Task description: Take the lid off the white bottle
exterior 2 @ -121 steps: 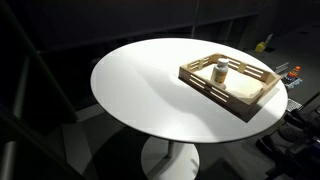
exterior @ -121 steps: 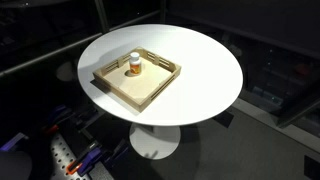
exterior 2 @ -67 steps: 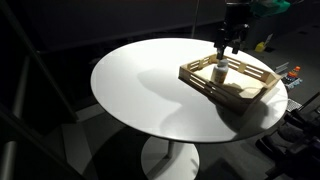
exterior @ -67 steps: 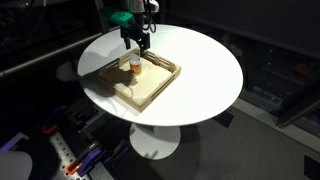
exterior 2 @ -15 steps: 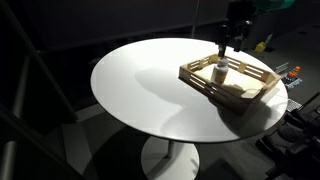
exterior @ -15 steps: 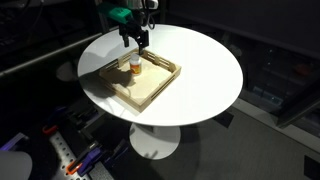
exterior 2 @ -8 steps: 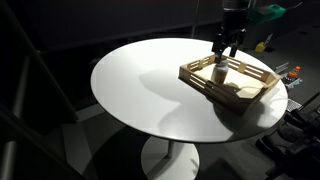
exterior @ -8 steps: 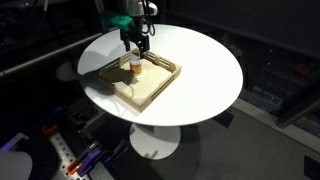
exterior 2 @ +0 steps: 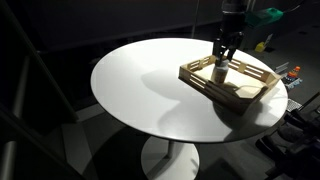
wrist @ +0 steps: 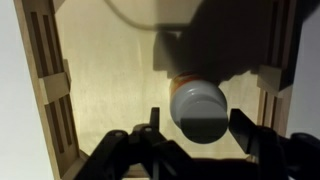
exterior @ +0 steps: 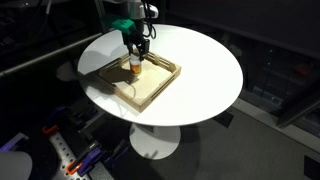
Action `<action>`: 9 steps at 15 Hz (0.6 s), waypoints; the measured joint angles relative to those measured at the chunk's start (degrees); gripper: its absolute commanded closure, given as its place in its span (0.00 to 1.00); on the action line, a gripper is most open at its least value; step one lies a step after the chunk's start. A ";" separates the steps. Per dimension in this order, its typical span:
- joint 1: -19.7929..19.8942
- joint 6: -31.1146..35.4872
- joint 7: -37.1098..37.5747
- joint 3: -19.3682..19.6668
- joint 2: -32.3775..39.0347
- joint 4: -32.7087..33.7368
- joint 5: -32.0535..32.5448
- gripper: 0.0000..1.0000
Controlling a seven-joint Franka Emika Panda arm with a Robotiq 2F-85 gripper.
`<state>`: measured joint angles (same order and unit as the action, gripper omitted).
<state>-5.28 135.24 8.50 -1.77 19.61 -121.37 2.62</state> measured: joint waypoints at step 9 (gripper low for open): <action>-0.04 0.03 0.02 0.02 0.00 0.39 0.13 0.51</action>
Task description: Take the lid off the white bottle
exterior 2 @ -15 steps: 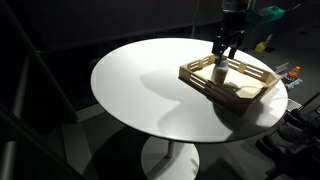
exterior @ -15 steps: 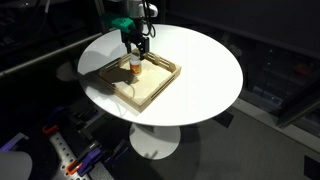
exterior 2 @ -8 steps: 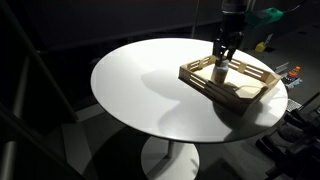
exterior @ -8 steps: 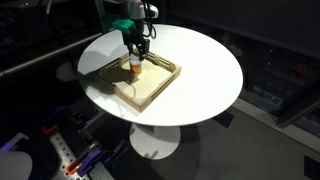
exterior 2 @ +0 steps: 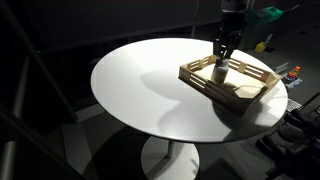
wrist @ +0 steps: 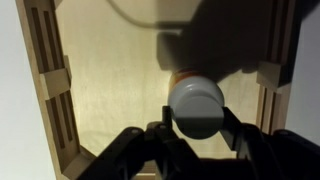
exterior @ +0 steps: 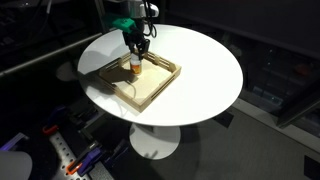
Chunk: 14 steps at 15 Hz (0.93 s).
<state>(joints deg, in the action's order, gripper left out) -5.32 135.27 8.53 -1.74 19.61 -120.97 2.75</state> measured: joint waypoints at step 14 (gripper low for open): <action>-0.30 0.00 0.02 0.00 -0.06 0.79 0.01 0.55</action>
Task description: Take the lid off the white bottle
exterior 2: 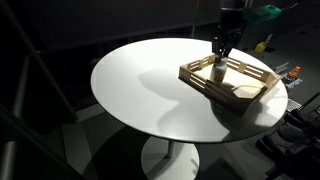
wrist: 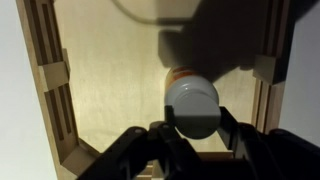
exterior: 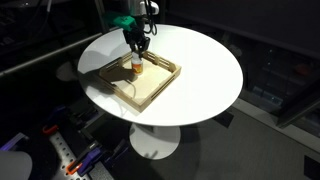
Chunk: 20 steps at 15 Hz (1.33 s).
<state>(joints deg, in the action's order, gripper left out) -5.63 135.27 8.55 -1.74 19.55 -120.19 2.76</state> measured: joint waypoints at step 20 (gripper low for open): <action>3.07 -0.97 0.17 4.15 -1.14 1.46 0.00 0.58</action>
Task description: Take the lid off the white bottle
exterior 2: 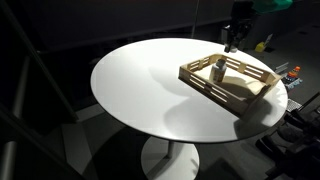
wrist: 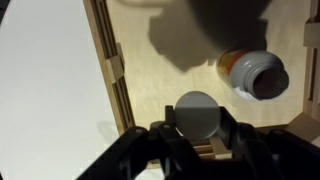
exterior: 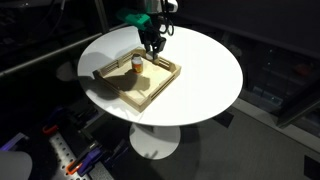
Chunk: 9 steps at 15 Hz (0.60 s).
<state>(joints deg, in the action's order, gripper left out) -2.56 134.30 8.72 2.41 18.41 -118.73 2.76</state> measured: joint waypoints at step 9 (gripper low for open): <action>0.90 -1.52 0.21 1.21 6.08 1.65 0.00 0.10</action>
<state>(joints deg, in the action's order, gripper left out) -1.66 132.78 8.92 3.61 24.49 -117.07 2.76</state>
